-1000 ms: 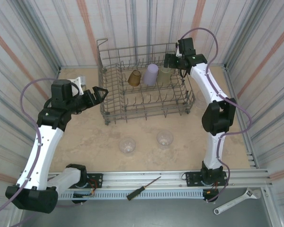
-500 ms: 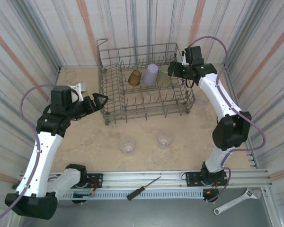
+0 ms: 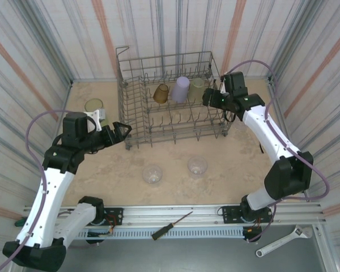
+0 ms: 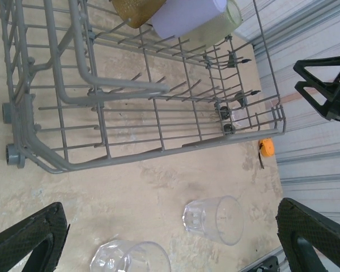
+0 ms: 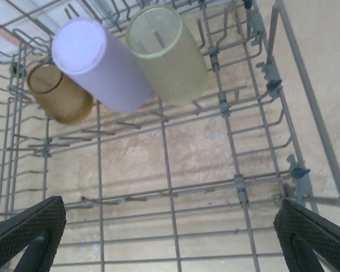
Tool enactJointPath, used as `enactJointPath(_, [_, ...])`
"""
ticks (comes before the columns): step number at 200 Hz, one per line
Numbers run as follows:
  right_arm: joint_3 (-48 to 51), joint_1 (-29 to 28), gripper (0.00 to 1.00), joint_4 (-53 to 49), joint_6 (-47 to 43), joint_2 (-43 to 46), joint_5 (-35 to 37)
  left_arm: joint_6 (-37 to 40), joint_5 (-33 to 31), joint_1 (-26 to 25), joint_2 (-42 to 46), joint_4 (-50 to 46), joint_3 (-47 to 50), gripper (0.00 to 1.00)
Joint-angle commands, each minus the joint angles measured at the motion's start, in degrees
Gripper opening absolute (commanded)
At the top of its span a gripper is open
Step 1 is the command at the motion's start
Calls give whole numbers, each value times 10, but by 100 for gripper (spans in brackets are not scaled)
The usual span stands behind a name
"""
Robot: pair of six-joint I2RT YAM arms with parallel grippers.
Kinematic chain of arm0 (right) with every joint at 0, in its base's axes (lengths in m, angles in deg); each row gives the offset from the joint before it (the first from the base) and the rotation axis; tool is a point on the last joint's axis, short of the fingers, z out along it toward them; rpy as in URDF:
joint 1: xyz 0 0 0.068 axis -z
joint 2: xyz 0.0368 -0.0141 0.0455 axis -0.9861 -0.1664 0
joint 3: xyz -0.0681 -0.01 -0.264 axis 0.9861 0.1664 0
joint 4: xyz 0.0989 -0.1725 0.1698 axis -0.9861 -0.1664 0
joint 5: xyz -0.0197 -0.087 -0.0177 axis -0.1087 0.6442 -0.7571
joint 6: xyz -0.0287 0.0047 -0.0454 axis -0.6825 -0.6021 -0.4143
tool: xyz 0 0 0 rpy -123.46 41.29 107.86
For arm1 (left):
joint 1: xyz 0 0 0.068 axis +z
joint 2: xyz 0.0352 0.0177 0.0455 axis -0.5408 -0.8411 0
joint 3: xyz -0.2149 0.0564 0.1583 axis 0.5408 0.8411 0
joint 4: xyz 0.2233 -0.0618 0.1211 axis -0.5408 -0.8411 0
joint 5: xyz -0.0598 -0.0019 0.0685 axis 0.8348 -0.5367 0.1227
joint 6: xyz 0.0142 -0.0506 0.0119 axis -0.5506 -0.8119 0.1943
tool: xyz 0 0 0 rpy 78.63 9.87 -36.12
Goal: Load the cups into the dish rack
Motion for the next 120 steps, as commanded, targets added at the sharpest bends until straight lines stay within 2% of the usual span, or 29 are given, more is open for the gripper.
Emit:
enactJointPath(1, [22, -15, 99, 5, 25, 37, 9, -2, -34, -2, 9, -22, 10, 99])
enactJointPath(40, [71, -38, 99, 8, 36, 83, 16, 14, -111, -2, -19, -56, -16, 99])
enactJointPath(92, [155, -40, 99, 48, 31, 155, 11, 45, -234, 4, -118, -103, -110, 99])
enactJointPath(120, [162, -38, 99, 49, 16, 162, -16, 66, -293, 18, -170, -103, -153, 99])
